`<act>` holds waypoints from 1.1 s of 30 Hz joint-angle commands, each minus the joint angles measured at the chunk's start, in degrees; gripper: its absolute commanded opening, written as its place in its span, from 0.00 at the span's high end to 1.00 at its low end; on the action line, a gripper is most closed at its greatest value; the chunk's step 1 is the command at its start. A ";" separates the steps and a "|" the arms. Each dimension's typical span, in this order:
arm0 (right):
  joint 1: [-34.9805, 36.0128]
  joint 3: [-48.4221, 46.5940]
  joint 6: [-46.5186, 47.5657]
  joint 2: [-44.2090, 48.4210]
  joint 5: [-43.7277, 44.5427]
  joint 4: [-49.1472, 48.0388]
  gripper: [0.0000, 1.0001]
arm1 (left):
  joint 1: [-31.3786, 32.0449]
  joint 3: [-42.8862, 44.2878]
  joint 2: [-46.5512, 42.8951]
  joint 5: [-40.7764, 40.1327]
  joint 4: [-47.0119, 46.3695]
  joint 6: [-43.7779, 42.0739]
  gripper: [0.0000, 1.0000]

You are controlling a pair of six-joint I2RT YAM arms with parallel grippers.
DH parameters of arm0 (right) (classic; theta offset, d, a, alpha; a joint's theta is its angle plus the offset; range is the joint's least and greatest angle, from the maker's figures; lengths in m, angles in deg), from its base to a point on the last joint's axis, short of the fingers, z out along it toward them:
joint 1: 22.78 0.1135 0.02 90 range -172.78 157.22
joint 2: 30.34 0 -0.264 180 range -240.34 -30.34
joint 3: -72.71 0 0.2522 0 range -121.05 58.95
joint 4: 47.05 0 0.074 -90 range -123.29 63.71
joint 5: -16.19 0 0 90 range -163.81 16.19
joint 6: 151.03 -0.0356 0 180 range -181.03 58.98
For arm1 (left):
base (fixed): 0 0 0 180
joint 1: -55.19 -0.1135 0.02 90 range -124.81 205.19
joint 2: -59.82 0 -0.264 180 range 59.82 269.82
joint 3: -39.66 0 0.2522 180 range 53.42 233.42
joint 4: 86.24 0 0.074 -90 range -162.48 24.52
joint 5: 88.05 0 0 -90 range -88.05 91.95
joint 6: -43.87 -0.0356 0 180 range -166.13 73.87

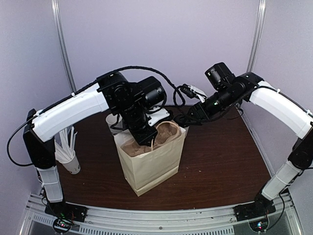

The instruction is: Pack the takeout coffee

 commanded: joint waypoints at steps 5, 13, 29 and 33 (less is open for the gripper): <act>1.76 -1.71 1.79 -1.91 -7.30 0.19 0.39 | 0.15 1.87 -2.55 -0.68 1.13 1.53 1.00; 3.24 -3.67 2.70 -4.44 -6.10 2.32 0.39 | 0.21 -0.03 -3.31 -0.79 0.83 1.97 1.00; 6.44 -7.22 -0.18 -7.06 11.67 4.18 0.44 | 0.21 -1.63 -4.41 -0.13 -0.06 2.60 1.00; 6.34 -7.07 0.10 -5.84 16.92 3.99 0.48 | 0.13 -2.68 -5.01 0.33 0.06 2.99 1.00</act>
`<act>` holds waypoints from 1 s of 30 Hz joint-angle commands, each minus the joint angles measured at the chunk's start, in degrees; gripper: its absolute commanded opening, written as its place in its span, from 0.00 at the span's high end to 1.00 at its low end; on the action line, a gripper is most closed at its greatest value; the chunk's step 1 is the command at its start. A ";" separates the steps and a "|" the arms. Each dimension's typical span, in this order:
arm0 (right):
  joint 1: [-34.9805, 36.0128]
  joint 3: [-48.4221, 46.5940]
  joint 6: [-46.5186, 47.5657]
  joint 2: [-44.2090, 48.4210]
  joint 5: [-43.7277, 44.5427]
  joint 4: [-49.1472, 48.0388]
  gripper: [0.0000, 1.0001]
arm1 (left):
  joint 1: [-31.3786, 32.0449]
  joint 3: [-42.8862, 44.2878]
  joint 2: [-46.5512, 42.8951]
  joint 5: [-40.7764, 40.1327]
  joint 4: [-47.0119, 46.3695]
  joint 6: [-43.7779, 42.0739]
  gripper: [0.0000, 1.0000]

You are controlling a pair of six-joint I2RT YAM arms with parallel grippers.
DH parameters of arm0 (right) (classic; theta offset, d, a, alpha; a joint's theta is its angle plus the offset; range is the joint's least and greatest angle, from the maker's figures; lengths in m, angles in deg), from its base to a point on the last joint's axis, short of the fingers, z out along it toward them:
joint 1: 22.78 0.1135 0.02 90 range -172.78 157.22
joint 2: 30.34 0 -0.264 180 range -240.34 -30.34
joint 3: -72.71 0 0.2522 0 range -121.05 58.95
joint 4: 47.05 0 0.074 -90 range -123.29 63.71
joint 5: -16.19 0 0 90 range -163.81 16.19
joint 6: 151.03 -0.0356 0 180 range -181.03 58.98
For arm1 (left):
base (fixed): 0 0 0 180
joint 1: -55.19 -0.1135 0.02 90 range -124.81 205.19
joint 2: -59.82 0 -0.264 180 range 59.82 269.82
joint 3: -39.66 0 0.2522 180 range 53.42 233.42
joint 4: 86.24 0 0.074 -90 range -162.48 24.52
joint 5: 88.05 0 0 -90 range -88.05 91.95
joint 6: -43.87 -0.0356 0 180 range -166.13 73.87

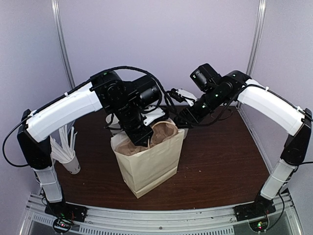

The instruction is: Pack the takeout coffee

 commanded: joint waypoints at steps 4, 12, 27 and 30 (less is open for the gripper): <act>0.31 -0.12 0.37 1.36 9.28 0.06 0.49 | 0.07 -2.03 -1.83 1.37 -0.31 1.12 1.00; 0.38 1.60 1.14 3.51 3.00 -1.44 0.48 | 0.08 -0.97 2.77 2.89 1.84 0.06 1.00; -0.90 4.08 2.85 7.35 6.03 -2.28 0.45 | 0.09 -3.52 6.47 4.31 4.51 -0.84 1.00; -1.13 4.12 2.97 7.71 6.16 -2.20 0.44 | 0.05 -5.50 7.17 4.22 2.79 -1.01 1.00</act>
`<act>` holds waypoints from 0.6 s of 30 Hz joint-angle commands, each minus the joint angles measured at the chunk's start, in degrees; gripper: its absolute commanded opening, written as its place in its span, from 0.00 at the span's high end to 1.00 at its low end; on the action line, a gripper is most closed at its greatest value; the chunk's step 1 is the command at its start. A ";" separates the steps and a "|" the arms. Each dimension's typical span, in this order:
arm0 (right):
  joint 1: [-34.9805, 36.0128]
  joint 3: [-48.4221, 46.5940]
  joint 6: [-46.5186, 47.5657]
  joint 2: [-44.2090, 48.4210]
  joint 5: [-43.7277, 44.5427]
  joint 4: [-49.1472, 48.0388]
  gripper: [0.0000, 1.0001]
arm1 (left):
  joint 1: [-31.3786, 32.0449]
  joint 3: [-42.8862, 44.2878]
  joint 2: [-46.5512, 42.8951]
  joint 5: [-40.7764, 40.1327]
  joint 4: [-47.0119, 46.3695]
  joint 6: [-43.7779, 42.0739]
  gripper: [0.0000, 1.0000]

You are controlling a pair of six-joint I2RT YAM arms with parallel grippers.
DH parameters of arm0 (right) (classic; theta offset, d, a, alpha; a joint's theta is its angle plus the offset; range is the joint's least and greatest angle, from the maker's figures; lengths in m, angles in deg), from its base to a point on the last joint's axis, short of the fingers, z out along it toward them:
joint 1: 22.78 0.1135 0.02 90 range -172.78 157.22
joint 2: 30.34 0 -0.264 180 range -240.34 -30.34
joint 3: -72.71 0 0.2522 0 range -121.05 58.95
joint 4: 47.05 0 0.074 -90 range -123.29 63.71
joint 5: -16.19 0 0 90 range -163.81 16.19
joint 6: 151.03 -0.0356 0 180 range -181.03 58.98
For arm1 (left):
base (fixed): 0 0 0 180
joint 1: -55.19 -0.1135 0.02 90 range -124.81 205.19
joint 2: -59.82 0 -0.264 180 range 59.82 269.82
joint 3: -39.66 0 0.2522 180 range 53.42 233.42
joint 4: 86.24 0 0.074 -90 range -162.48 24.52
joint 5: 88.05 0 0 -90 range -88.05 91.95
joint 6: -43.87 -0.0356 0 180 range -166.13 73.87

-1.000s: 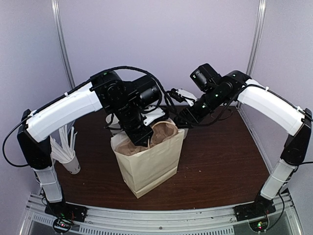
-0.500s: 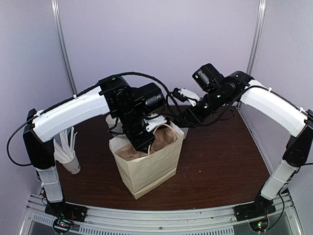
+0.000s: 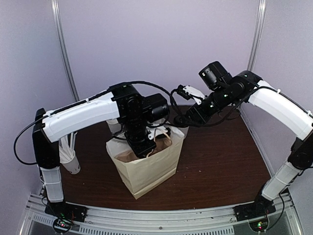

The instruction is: Pack the takeout coffee

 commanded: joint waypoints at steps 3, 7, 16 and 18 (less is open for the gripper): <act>-0.74 0.73 0.59 2.42 1.27 -1.03 0.44 | 0.05 -3.89 2.33 1.02 -2.40 -1.11 1.00; -1.01 1.17 0.71 2.65 1.20 -1.29 0.44 | 0.10 -5.86 2.69 4.13 -5.34 -0.61 1.00; -1.22 1.57 0.59 2.15 0.26 -1.38 0.43 | -0.03 -11.79 4.21 6.57 -10.82 0.05 1.00; -1.31 1.62 0.65 1.97 0.16 -1.46 0.43 | -0.04 -12.35 4.76 6.37 -11.12 0.11 1.00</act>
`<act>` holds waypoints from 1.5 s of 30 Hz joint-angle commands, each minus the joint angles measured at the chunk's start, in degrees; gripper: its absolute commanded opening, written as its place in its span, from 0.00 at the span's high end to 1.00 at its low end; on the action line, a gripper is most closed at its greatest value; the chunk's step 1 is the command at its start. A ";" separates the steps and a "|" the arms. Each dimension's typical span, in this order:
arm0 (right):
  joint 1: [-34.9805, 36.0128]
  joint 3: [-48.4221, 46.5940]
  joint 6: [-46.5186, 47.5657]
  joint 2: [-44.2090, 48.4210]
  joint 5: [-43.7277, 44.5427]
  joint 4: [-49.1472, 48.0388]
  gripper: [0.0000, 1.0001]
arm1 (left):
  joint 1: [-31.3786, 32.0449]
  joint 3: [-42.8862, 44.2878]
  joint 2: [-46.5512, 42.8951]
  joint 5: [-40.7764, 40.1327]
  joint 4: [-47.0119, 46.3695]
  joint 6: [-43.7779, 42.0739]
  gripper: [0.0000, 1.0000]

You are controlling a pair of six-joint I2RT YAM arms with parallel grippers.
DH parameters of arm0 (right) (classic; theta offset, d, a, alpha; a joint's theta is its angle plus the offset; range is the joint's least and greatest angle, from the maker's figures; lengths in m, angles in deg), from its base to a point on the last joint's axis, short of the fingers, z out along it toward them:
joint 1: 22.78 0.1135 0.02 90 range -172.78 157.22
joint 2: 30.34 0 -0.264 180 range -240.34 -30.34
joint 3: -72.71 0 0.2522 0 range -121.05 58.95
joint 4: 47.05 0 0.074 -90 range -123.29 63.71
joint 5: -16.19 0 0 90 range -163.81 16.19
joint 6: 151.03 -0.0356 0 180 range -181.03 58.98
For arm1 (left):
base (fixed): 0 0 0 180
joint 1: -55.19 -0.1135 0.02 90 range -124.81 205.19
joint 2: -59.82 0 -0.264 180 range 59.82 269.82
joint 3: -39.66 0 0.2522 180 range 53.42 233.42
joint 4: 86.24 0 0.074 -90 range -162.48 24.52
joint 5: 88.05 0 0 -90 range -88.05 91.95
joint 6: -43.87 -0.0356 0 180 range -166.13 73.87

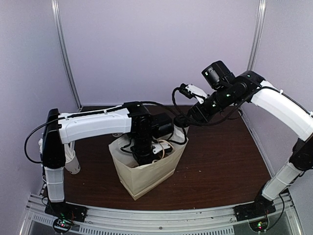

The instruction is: Pack the takeout coffee

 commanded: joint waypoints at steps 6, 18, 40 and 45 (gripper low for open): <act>-0.39 0.85 0.65 0.33 -0.31 -1.01 0.43 | -0.18 -3.29 3.01 0.10 -4.21 0.28 1.00; -0.43 0.89 0.58 -0.48 -1.05 -1.03 0.43 | -1.62 -8.33 4.71 -0.24 -9.17 -0.25 1.00; -0.46 0.47 0.71 -0.29 -1.73 -0.20 0.43 | -2.81 -7.33 2.82 -0.98 -9.39 -0.33 0.50; -0.39 0.09 0.99 0.43 -2.18 0.16 0.42 | -2.80 -5.76 0.26 -1.37 -6.60 -0.56 0.02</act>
